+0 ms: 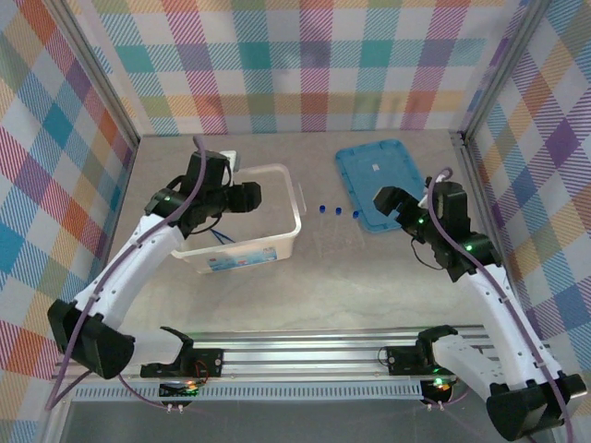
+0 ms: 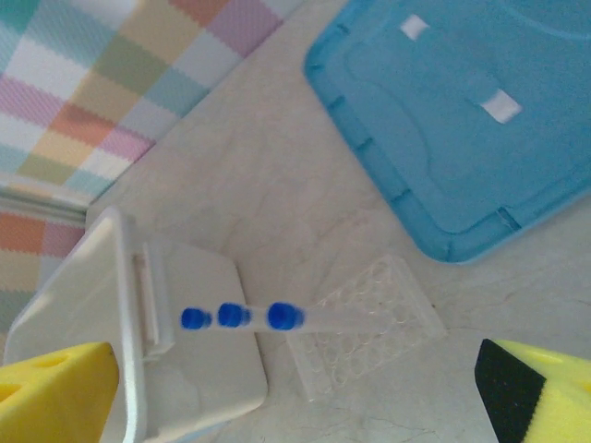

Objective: Organize the chemistry lab equipment

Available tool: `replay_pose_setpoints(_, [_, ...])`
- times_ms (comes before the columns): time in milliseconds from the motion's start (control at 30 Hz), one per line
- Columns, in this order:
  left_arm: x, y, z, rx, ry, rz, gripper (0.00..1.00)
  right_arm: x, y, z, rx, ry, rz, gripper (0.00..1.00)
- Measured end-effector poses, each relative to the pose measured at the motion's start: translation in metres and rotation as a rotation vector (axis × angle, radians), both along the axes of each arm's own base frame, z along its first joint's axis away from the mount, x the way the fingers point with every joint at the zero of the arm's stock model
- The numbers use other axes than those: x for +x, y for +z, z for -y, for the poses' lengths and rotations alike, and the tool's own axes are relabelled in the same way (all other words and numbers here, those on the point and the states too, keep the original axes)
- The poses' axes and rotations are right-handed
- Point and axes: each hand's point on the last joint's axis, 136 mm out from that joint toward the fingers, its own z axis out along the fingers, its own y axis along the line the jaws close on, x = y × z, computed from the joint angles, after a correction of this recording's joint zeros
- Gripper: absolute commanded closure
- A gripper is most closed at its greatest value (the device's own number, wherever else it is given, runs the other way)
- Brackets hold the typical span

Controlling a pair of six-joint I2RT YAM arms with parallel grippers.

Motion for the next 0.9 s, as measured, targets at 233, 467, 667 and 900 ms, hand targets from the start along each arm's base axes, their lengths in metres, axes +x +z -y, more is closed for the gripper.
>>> replay_pose_setpoints(233, [-0.03,0.016,-0.015,-0.028,0.009,0.054,0.33,0.011,-0.052,0.029,0.156,-0.129,-0.111,0.0])
replay_pose_setpoints(467, [-0.06,0.009,-0.026,-0.047,0.014,0.052,0.33,0.024,-0.088,0.033,0.275,-0.17,-0.169,0.0])
replay_pose_setpoints(667, [-0.089,-0.009,-0.033,-0.046,0.009,0.007,0.33,0.035,-0.111,0.039,0.347,-0.207,-0.197,0.0])
replay_pose_setpoints(900, [-0.122,-0.01,-0.038,-0.066,0.0,-0.015,0.35,0.042,-0.13,0.048,0.394,-0.238,-0.222,0.0])
